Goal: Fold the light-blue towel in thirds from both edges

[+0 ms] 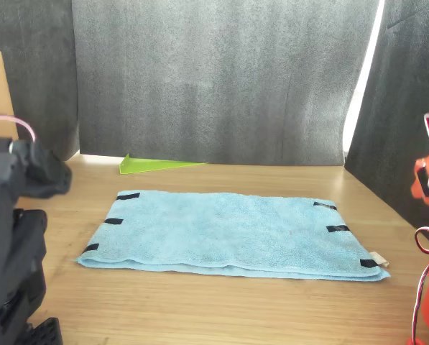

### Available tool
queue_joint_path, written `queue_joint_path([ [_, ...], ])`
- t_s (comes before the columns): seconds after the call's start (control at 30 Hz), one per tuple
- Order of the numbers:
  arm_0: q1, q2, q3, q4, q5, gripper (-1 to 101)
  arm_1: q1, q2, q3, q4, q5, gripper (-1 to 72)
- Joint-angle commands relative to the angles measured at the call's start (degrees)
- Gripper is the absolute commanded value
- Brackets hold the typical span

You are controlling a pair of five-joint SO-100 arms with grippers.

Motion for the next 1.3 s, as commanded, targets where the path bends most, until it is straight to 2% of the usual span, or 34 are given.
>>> queue_joint_path([
  [0.0, -1.76, -17.58, -11.51, -1.93, -1.85, 0, 3.08, -27.07, -15.12, 1.85, 0.88, 10.4],
  [0.13, -5.8, -38.32, -24.17, -0.97, -3.69, 0, 9.76, -42.71, -28.04, 5.54, 3.78, 14.4],
  [0.23, -6.77, -55.46, -30.67, -0.62, -2.9, 2, 14.33, -54.23, -33.66, 8.53, 5.01, 14.8],
  [0.3, -6.94, -60.73, -31.38, -1.14, -2.46, 10, 14.85, -57.48, -32.96, 7.38, 5.71, 14.8],
  [0.33, -6.94, -61.26, -30.94, -1.41, -2.46, 13, 14.15, -58.27, -32.52, 6.94, 6.33, 14.6],
  [0.53, -6.5, -57.92, -25.75, -2.46, -1.23, 15, 11.78, -58.8, -25.84, 4.13, 5.36, 13.9],
  [0.7, -8.09, -59.06, -26.28, -2.46, -1.32, 20, 8.44, -58.27, -23.2, 1.49, 4.75, 13.2],
  [1.2, -13.27, -61.79, -28.56, -0.53, -2.9, 26, 12.92, -59.85, -21.62, 0.44, 5.98, 12.6],
  [1.27, -13.01, -61.61, -28.04, -0.53, -2.81, 27, 12.48, -60.03, -21.53, 0.18, 6.33, 19.7],
])
